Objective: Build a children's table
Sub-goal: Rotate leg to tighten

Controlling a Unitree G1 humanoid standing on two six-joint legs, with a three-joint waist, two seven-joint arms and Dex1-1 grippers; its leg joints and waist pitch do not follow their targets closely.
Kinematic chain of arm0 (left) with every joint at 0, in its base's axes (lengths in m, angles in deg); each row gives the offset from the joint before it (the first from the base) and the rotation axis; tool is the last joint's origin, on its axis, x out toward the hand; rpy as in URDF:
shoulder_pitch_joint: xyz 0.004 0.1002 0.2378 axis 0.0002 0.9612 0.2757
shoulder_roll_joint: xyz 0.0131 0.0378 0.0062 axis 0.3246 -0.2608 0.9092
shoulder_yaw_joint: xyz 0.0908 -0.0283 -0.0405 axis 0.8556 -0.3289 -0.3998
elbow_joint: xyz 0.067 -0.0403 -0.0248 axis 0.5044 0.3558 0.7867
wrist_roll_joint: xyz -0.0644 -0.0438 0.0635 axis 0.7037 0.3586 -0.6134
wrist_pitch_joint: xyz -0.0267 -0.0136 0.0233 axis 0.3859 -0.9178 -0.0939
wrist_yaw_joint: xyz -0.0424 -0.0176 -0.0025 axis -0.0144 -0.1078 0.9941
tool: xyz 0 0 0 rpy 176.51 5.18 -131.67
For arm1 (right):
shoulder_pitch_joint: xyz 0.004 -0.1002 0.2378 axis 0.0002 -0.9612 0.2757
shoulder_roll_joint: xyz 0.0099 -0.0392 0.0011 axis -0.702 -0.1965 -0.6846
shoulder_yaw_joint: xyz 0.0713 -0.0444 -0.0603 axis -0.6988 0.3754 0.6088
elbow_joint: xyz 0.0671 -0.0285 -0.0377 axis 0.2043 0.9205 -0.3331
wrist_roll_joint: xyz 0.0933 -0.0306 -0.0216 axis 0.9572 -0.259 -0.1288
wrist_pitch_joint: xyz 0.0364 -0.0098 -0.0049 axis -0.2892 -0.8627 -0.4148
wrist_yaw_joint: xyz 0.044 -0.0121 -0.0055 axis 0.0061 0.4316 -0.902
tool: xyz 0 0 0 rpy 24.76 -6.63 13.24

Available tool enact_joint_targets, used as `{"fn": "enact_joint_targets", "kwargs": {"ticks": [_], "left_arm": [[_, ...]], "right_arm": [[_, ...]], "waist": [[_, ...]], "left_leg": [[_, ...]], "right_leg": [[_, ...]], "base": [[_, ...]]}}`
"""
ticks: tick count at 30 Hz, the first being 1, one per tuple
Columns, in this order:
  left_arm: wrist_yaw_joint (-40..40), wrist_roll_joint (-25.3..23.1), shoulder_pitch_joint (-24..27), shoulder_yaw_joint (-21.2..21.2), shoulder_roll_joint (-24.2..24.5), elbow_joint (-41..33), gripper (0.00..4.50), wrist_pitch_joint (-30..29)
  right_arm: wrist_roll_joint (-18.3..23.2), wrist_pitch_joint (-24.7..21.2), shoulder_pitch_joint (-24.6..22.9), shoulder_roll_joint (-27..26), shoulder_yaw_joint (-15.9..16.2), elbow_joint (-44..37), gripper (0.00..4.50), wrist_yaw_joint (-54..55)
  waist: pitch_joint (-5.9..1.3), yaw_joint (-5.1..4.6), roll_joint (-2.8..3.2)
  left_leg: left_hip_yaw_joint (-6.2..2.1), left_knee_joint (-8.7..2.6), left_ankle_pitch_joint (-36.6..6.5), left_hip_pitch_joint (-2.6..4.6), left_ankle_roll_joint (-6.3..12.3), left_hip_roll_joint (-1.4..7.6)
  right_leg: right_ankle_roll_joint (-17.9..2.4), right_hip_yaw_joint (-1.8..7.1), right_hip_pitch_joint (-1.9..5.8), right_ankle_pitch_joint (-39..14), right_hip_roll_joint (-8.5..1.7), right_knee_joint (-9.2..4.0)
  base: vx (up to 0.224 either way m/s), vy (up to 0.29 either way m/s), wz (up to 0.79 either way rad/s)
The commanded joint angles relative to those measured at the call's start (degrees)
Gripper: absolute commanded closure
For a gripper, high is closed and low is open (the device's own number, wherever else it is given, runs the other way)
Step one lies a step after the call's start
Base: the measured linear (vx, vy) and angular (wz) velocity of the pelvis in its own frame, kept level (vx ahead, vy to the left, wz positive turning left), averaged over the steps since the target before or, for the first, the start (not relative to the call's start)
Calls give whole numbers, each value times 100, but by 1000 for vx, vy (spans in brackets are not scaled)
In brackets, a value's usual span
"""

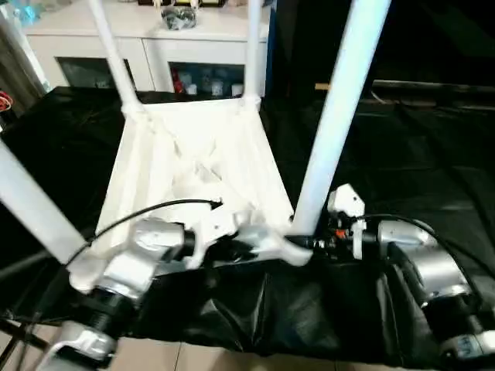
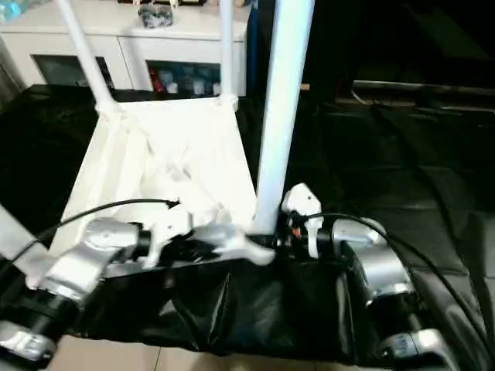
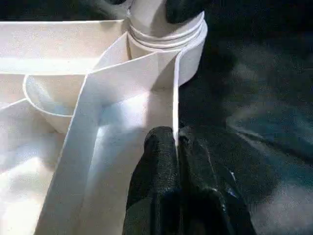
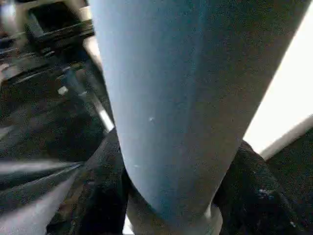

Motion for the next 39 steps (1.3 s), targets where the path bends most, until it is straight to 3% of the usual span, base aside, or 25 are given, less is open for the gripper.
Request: {"fn": "enact_joint_targets", "kwargs": {"ticks": [1, 4, 9, 14, 15, 17, 21, 26, 27, 30, 36, 39], "left_arm": [[-789, -48, -200, -70, -397, 32, 450, -105], [-1421, -176, -249, -82, -806, 74, 450, -258], [-2302, -359, -388, -135, -1342, 243, 450, -465], [-2504, -403, -507, -166, -1511, 355, 450, -456], [-2468, -404, -508, -175, -1513, 341, 450, -462], [-2239, -376, -474, -156, -1430, 275, 450, -412], [-1734, -261, -374, -127, -1117, 158, 450, -260], [-1143, -71, -272, -158, -786, -1, 450, -181], [-840, -1, -229, -147, -610, -73, 450, -146], [-487, 63, -181, -114, -424, -136, 450, -104], [321, 210, -127, 11, 51, -184, 450, -8], [652, 265, -107, 64, 225, -222, 450, -49]], "right_arm": [[-57, -38, -121, -524, 209, 244, 252, 581], [-107, -30, -143, -1115, -4, 446, 254, 1603], [-267, -83, 53, -1894, -185, 851, 255, 2990], [-247, -84, 361, -2273, -257, 1086, 255, 3183], [-211, -47, 406, -2322, -303, 1088, 199, 3174], [-166, 35, 466, -2320, -339, 1047, 199, 3025], [-197, 142, 513, -1976, -265, 1021, 147, 2540], [-254, 129, 565, -1470, -188, 1020, 109, 1792], [-258, 103, 573, -1205, -143, 987, 101, 1388], [-325, 140, 578, -919, -57, 1000, 75, 1062], [-513, 353, 512, -274, 232, 1020, 75, 43], [-520, 424, 463, -99, 347, 940, 75, -293]], "waist": [[-291, -35, -92], [-271, -111, -87], [-272, -206, -60], [-294, -269, -36], [-296, -284, -40], [-294, -286, -41], [-298, -301, -35], [-322, -295, -36], [-321, -285, -23], [-350, -252, -25], [-379, -159, -5], [-368, -112, -14]], "left_leg": [[131, -379, -1479, -70, 233, -126], [110, -395, -1692, -69, 137, -142], [73, -394, -1941, -61, 124, -184], [64, -412, -2019, -75, 228, -182], [70, -414, -2014, -78, 258, -173], [72, -426, -2007, -78, 282, -160], [74, -431, -2059, -78, 322, -153], [95, -411, -1803, -98, 415, -139], [106, -407, -1768, -83, 424, -133], [118, -385, -1425, -90, 465, -115], [138, -343, -968, -67, 622, -97], [154, -341, -941, -63, 642, -85]], "right_leg": [[-886, 55, 355, -2258, -62, -465], [-602, 41, 316, -2838, -65, -535], [-329, -15, 276, -3357, -55, -624], [-423, -23, 282, -3057, -45, -625], [-492, -17, 282, -2896, -41, -618], [-592, -11, 292, -2723, -42, -601], [-685, -5, 305, -2645, -60, -592], [-943, 16, 351, -2173, -61, -535], [-979, 20, 330, -2163, -67, -541], [-1182, 33, 351, -1610, -63, -468], [-1542, 30, 382, -703, -47, -353], [-1589, 30, 390, -651, -57, -338]], "base": [[0, 0, 0], [0, 0, 0], [0, 0, 0], [0, 0, 0], [0, 0, 0], [0, 0, 0], [0, 0, 0], [0, 0, 0], [0, 0, 0], [0, 0, 0], [0, 0, 0], [0, 0, 0]]}}
